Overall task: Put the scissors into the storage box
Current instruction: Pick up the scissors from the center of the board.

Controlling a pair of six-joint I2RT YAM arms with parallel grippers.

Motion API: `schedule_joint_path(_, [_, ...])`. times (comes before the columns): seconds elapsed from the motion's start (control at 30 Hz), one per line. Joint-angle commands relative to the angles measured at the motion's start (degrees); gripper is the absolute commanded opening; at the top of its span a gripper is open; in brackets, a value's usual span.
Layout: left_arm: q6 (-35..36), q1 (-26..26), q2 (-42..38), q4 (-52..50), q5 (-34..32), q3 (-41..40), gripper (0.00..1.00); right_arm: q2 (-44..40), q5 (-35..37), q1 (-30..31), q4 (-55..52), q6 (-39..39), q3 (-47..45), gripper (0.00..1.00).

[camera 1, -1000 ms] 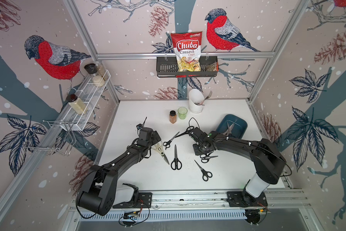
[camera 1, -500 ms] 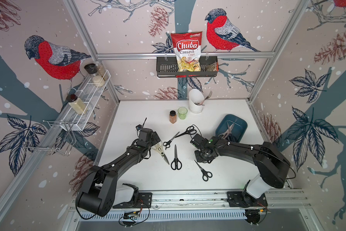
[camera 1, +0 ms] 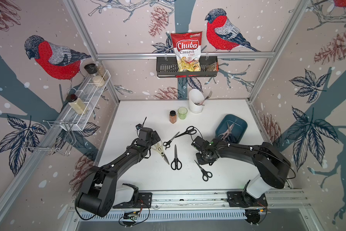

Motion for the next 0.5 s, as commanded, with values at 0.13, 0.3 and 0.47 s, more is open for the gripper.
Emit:
schedule_joint_path(0.13, [-0.18,0.19,0.21,-0.48,-0.45,0.56,0.96,0.70,1.20,-0.41,2.57,0.02,-1.49,0.26])
schedule_joint_path(0.3, [-0.22,0.19,0.03,-0.57,-0.73,0.39,0.96,2.39,2.46,-0.50,4.11,0.55,-1.81,0.24])
schedule_joint_path(0.47, [-0.03,0.25,-0.06,-0.67,-0.89,0.11,0.96,4.41,3.31,-0.78,5.19,0.28,-2.06,0.17])
